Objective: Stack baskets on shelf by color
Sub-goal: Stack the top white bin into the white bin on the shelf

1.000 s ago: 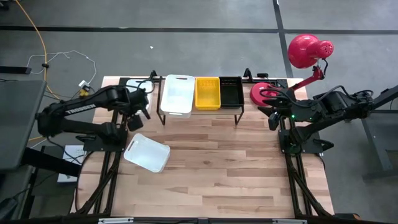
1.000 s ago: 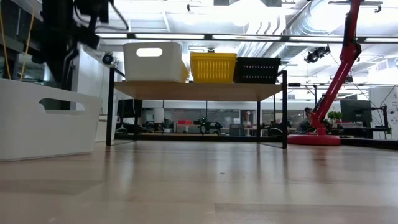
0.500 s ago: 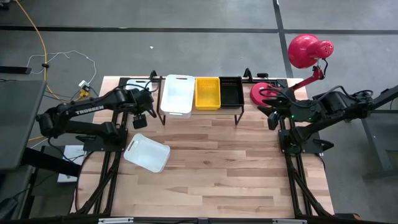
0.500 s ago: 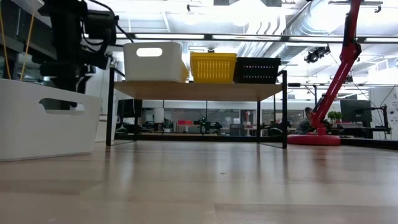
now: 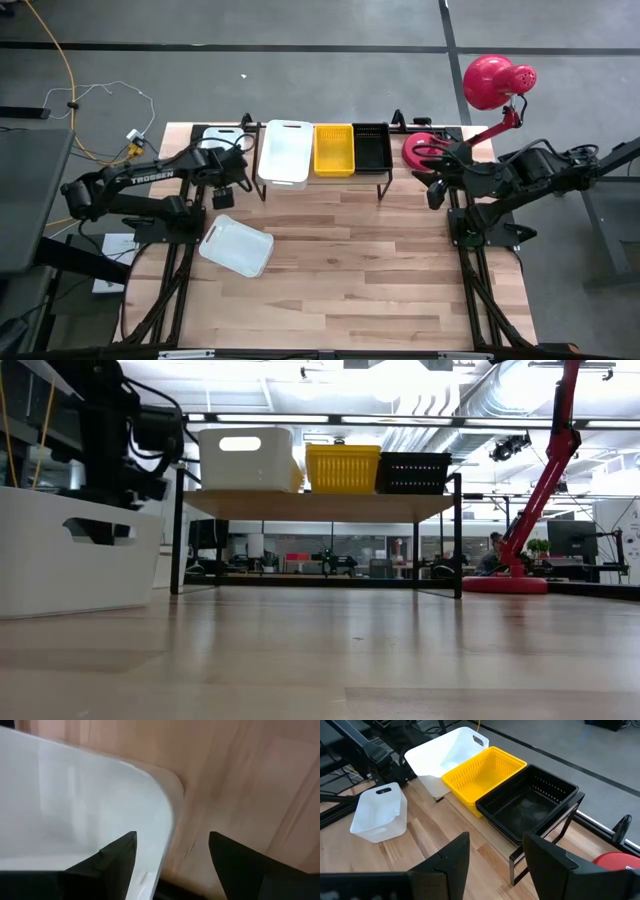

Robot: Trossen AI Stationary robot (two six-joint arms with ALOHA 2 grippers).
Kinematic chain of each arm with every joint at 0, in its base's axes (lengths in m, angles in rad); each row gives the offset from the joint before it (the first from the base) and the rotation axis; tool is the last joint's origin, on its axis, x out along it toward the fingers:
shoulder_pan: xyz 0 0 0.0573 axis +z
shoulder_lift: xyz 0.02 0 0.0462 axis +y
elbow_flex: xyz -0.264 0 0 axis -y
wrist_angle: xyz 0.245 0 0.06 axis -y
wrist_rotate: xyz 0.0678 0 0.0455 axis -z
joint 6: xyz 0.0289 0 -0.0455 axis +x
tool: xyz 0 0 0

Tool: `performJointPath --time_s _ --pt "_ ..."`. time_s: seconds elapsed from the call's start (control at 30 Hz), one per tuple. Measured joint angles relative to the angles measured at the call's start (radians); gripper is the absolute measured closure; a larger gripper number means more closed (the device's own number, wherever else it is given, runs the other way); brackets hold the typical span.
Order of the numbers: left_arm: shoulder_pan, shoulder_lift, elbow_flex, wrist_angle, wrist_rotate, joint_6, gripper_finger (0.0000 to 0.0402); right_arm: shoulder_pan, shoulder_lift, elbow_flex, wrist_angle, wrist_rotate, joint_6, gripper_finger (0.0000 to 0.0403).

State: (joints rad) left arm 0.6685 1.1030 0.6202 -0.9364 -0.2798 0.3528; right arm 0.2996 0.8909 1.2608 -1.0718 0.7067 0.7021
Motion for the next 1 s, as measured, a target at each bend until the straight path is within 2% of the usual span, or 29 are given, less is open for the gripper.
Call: performJointPath --time_s 0.1,0.2,0.3,0.47,0.53,0.77,1.0 --pt "0.0 0.0 -0.003 0.018 0.003 0.022 0.0172 0.0 0.0 0.0 0.0 0.0 0.0 0.0231" --pt "0.0 0.001 -0.003 0.025 0.003 0.058 0.0202 0.0 0.0 0.0 0.0 0.001 0.0 0.0231" --pt "0.0 0.006 -0.003 0.026 0.003 0.07 0.0255 0.0 0.0 0.0 0.0 0.002 0.0 0.0231" --pt "0.0 0.01 -0.003 0.037 0.023 0.07 0.0366 0.0 0.0 0.0 0.0 0.005 0.0 0.0231" --pt "0.0 0.01 0.002 0.035 0.027 0.061 0.0391 0.0 0.0 0.0 0.0 0.005 0.0 0.0231" --pt "0.0 0.0 0.115 0.017 -0.039 0.008 0.0399 0.0 0.0 0.0 0.0 0.007 -0.002 0.0231" --pt "-0.001 -0.026 0.285 0.013 -0.161 0.017 0.0401 0.0 0.0 0.0 -0.001 0.007 -0.003 0.0231"
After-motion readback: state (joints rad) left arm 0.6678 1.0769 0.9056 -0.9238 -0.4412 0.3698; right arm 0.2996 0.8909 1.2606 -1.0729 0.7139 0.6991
